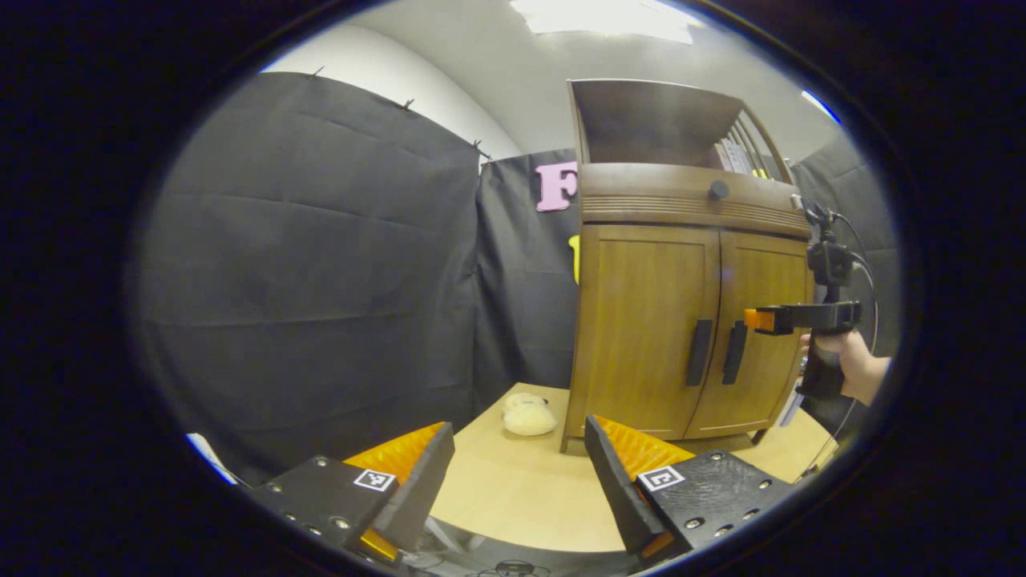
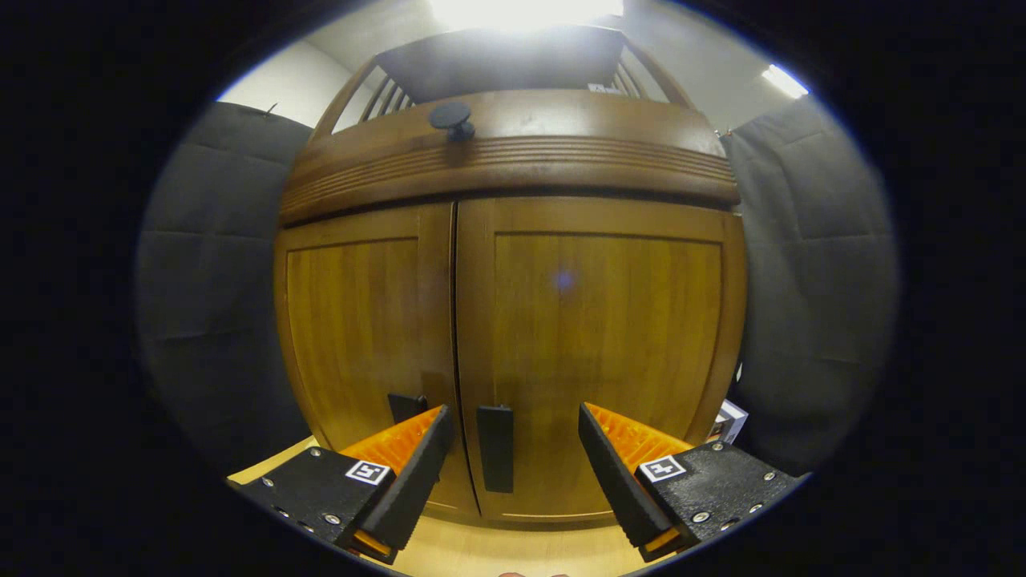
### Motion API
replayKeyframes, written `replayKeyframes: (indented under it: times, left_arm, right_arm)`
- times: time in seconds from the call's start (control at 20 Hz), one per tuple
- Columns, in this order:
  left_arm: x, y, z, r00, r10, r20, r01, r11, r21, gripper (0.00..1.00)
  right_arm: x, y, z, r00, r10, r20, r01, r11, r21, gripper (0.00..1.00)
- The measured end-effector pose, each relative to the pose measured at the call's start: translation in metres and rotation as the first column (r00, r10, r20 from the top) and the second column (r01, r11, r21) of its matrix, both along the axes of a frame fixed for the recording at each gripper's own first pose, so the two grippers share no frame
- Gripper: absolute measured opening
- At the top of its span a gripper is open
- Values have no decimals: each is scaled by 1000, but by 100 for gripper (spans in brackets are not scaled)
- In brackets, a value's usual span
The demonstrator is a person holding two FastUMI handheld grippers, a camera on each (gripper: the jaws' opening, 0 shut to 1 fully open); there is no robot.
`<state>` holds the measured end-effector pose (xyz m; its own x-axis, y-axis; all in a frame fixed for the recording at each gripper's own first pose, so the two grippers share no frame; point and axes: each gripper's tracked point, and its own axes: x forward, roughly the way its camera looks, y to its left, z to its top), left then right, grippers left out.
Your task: Open the right door of the double-door shoe cabinet with the right hand, and open the left door with the left hand.
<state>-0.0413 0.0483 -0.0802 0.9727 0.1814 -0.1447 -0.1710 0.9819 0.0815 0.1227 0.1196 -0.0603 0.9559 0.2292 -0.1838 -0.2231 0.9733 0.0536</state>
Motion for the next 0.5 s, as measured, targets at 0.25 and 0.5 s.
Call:
replayKeyframes:
  times: [0.25,0.5]
  left_arm:
    - [5,12,-4,998,61,-12,-60,998,31,92]
    - [11,14,-2,993,116,-17,-115,992,57,97]
  right_arm:
    - [25,5,-16,999,0,-52,-2,1000,-29,97]
    - [35,5,-22,996,2,-90,-6,999,-40,92]
